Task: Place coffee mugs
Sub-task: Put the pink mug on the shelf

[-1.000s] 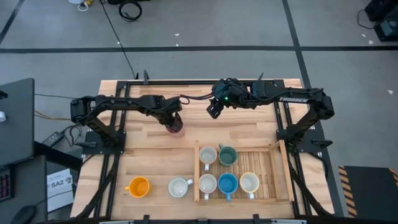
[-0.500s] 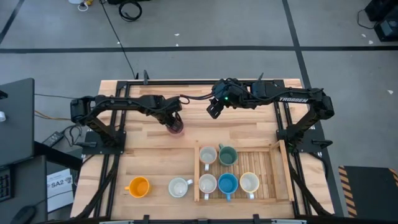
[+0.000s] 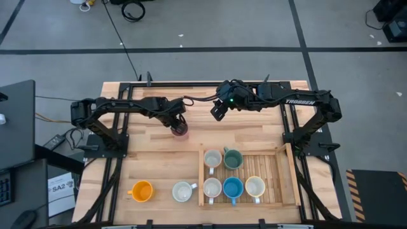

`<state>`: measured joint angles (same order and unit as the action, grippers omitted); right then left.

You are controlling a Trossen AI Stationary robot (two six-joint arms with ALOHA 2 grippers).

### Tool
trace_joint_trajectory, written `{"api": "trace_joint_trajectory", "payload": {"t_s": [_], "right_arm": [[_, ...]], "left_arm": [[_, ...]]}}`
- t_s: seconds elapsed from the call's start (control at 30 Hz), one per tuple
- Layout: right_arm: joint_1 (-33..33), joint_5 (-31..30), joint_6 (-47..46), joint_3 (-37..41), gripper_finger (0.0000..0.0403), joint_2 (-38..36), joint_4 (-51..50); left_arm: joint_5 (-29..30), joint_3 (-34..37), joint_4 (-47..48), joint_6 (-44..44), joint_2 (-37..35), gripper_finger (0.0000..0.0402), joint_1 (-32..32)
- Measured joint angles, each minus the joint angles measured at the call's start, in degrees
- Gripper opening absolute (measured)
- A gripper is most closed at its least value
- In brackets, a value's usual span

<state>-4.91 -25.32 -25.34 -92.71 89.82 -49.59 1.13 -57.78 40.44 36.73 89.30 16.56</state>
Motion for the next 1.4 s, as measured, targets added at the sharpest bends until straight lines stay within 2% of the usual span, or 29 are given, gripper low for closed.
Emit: {"api": "trace_joint_trajectory", "payload": {"t_s": [0.17,0.33,0.47,0.77,0.97,1.4], "right_arm": [[-0.1,0.31,-1.84,0.0,0.02,0.0,3.3],[-0.92,5.02,-2.12,0.0,0.02,0.0,7.89],[-1.44,6.43,-2.14,0.0,0.02,1.14,11.95],[-2.47,12.83,-2.14,0.0,0.02,9.05,19.2],[-2.8,16.04,-2.14,0.0,0.02,15.11,22.69],[-2.8,22.21,-2.1,0.0,0.02,25.28,29.07]], "left_arm": [[0.06,0.0,0.07,-0.08,-2.28,0.0133,0.04],[0.09,0.0,2.08,-1.44,-6.56,0.0133,0.04],[0.09,0.0,3.65,-2.53,-11.03,0.0133,0.04],[0.09,0.0,8.51,-3.54,-20.38,0.0133,-0.04],[0.19,0.0,13.52,-3.54,-24.17,0.0133,-0.07],[3.0,0.0,16.06,-3.47,-25.66,0.0133,-0.17]]}}
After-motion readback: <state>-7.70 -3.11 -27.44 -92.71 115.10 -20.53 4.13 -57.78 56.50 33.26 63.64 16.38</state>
